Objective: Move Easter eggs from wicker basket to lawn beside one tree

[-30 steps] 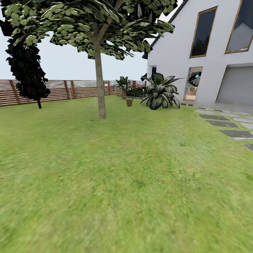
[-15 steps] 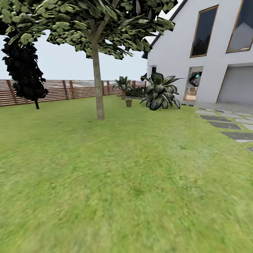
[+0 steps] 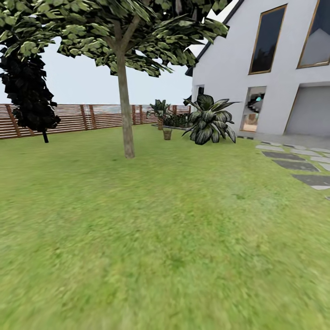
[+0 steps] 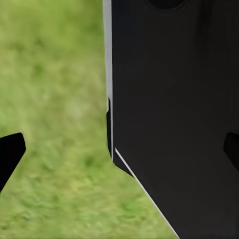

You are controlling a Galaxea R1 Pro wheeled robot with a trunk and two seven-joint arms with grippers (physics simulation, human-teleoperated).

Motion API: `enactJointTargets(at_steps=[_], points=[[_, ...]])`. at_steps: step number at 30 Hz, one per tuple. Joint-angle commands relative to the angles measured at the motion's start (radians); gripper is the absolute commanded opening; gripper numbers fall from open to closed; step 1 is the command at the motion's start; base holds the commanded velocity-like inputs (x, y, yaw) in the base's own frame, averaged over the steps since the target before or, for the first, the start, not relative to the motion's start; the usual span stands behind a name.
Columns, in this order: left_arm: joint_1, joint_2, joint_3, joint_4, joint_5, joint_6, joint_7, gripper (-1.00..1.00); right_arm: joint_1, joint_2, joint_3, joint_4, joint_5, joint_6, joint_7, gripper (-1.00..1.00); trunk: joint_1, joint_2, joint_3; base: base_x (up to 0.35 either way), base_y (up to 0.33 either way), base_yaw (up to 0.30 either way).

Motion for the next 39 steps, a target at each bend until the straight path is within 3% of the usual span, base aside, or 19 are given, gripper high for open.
enactJointTargets(at_steps=[1,39], points=[[0.0,0.0,0.0,-0.001,0.0,0.0,-0.001,1.0,0.0,0.0,0.0,0.0,0.001,0.0,0.0,1.0,0.001,0.0,-0.001,0.333,-0.123,0.048],[0.0,0.0,0.0,-0.001,0.0,0.0,-0.001,1.0,0.0,0.0,0.0,0.0,0.003,0.0,0.0,1.0,0.001,0.0,-0.004,0.333,-0.123,0.032]])
